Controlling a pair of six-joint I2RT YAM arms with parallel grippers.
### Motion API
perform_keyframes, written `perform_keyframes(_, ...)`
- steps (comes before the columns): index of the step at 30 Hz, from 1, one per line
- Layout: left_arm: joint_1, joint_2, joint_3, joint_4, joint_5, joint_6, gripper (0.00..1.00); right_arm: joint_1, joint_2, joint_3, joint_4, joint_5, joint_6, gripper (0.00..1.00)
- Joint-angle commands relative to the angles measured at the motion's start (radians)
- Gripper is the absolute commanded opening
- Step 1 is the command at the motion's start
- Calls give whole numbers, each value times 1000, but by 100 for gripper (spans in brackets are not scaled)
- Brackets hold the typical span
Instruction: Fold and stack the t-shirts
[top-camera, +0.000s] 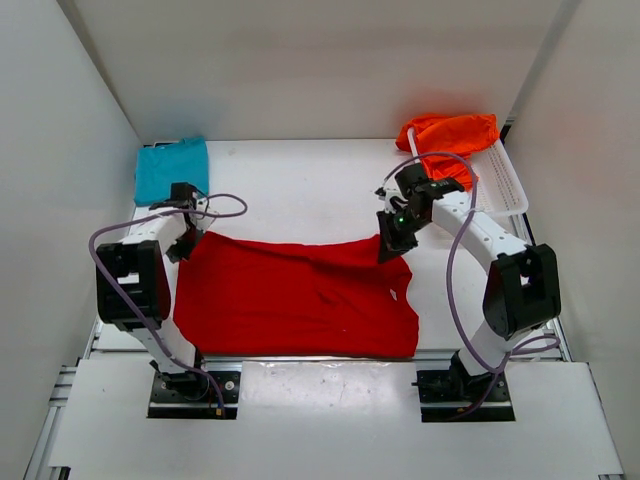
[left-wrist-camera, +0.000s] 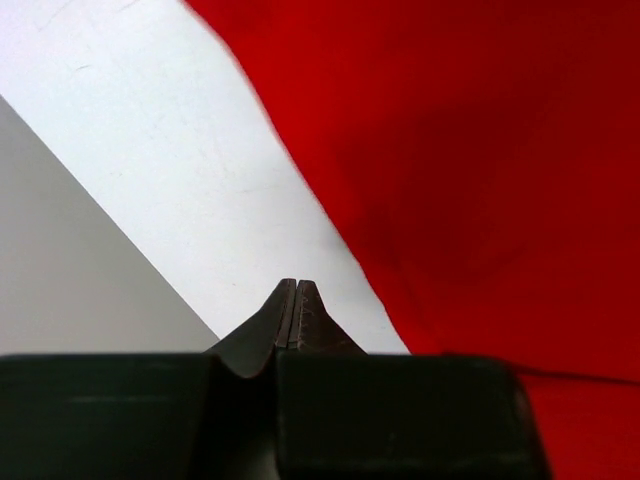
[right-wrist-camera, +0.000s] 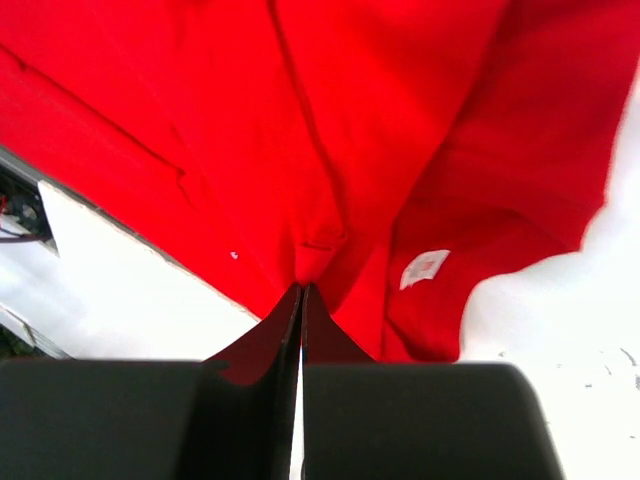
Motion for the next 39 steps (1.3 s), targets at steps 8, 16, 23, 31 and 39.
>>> perform_keyframes(8,95,213,327,-37,314,-287,46,31,27,43,66,-25,9,0)
perform_keyframes(16,89,293,385,12,303,-394,56,24,18,8,101,-54,21,0)
perform_keyframes(23,123,304,408,21,343,-463,56,28,25,0,103,-72,18,0)
perform_keyframes(31,155,332,430,13,285,-571,56,28,30,-6,106,-80,11,0)
perform_keyframes(39,135,381,442,21,314,-589,56,27,35,-2,107,-91,14,0)
